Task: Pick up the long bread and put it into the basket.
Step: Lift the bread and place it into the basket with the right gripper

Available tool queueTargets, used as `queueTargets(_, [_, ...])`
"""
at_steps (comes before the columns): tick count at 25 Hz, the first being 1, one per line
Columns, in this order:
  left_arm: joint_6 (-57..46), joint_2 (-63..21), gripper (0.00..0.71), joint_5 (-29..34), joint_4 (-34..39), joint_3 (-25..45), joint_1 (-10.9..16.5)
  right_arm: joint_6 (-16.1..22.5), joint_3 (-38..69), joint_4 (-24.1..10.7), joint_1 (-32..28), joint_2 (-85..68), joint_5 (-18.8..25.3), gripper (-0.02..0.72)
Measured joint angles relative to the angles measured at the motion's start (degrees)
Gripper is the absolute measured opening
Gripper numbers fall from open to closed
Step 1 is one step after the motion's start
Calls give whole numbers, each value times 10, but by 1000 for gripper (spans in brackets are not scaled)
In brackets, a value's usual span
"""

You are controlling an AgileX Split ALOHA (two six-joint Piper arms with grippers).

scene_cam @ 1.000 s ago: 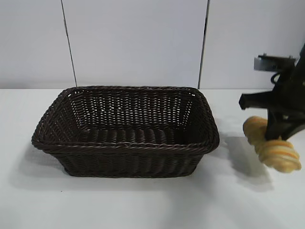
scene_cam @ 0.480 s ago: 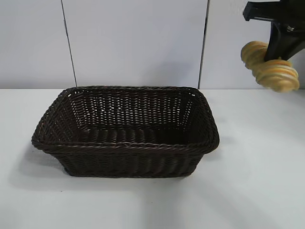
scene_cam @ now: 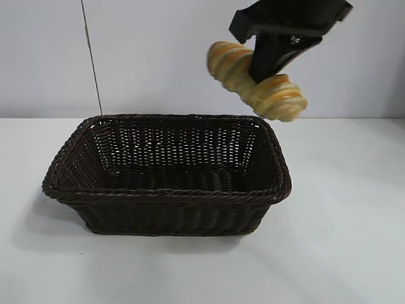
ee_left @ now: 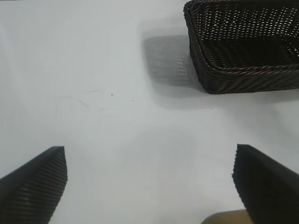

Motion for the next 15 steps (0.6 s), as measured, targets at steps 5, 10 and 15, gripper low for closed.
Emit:
queueTargets(5, [0,0,695,0,0,0,0,-33,0,49,1,63,-12,44])
queueTargets(10, [0,0,695,0,0,0,0,-41,0,54,2,136,-23,44])
queueTargets(15, [0,0,695,0,3,0,0,-41,0,87,2,183,-50,44])
